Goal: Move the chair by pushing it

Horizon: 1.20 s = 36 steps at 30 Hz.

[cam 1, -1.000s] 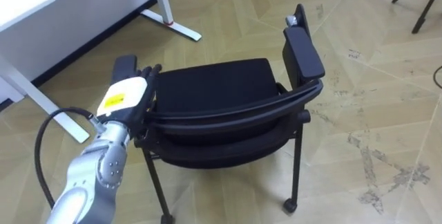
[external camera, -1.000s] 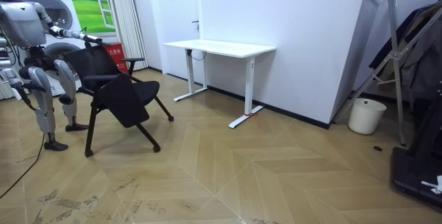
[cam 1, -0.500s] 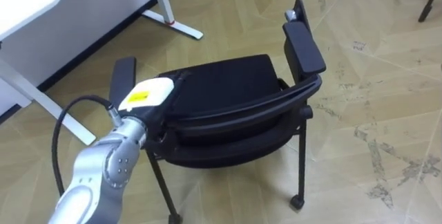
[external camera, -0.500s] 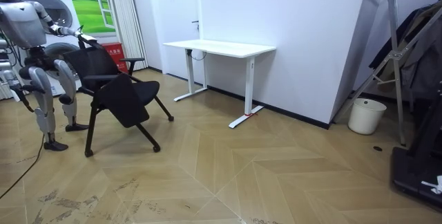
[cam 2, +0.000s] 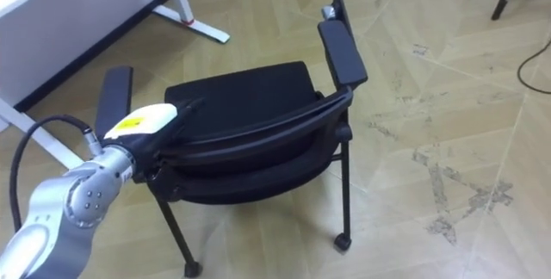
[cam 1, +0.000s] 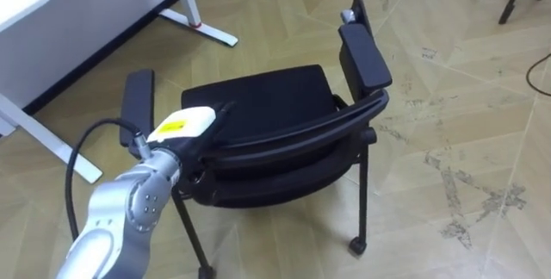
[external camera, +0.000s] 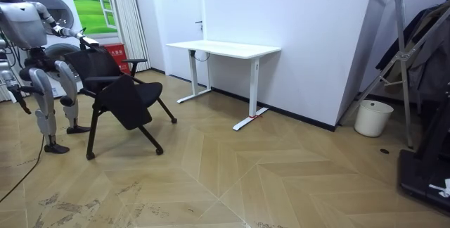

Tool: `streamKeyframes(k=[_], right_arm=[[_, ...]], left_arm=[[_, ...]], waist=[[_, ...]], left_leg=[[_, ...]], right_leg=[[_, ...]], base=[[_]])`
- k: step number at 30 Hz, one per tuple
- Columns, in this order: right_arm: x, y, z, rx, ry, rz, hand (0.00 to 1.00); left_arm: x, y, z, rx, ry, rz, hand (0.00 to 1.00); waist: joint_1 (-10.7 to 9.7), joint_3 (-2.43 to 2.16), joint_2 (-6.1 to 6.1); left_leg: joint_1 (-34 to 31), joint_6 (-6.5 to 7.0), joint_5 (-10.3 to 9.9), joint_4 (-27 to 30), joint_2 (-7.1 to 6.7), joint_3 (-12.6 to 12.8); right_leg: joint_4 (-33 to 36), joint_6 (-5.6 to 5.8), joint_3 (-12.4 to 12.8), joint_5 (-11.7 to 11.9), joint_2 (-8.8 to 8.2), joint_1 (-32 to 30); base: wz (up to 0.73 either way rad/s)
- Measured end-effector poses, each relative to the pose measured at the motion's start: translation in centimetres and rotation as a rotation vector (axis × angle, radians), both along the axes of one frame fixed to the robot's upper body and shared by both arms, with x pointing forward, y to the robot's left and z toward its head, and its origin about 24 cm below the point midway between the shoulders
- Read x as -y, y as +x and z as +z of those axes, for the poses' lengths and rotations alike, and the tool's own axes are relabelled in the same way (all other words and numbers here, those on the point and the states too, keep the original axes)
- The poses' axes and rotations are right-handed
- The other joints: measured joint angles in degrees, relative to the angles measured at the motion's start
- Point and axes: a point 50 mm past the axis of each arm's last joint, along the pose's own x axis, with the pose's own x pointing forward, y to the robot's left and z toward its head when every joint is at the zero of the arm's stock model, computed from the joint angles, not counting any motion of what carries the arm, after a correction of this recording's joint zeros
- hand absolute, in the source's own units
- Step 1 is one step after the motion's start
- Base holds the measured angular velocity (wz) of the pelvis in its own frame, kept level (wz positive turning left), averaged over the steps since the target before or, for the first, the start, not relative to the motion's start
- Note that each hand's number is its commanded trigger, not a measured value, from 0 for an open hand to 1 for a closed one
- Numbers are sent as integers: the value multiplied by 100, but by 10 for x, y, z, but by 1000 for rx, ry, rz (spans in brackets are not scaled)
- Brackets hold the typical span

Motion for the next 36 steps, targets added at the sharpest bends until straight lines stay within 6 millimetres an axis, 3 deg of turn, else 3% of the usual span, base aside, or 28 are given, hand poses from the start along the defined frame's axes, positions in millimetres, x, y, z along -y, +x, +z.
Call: streamKeyframes(k=[3,10,11,12,14,17,20,25,36], right_arm=[[0,1,0,-2,-11,27,0],[1,-2,0,-2,-21,17,0],[1,-3,0,-6,-21,17,0],[1,-3,0,-6,-21,19,0],[1,-3,0,-3,-21,19,0],[0,-4,0,-14,-14,16,0],[1,-3,0,-14,-27,15,0],[1,-4,0,-24,-25,23,0],[1,0,1,-13,-29,39,0]], left_arm=[[-2,0,-8,-19,1,18,0],[-4,1,-27,2,37,45,0],[-5,1,-33,2,42,49,4],[-7,1,-38,5,49,55,100],[-9,1,-43,18,52,68,100],[-12,2,-50,44,64,89,100],[-15,3,-53,64,70,99,100],[-19,3,-59,88,90,93,100],[-22,-1,-65,172,106,79,100]], waist=[[-21,-45,43],[15,-53,23],[23,-54,9],[52,-61,-2],[66,-51,-41],[73,-107,-175],[81,-121,-224],[82,-121,-219],[78,-142,-184]], left_leg=[[38,0,0,-3,0,25],[279,-1,0,-66,6,112],[313,-1,0,-69,6,120],[379,-1,0,-84,9,164],[483,-1,0,-111,12,202],[578,-3,1,-131,13,211],[595,-2,1,-129,13,273],[597,1,1,-160,13,340],[606,19,12,-215,12,336]], right_leg=[[4,0,36,0,0,19],[15,-6,228,-71,33,150],[14,-6,241,-71,34,200],[15,-6,302,-73,41,226],[13,-5,347,-79,46,288],[17,0,360,-108,48,325],[14,21,423,-95,49,318],[20,62,566,-72,73,270],[17,-13,637,23,102,251]], base=[[-6],[-5],[-9],[-15],[-13],[-2],[-9],[-11],[-2]])
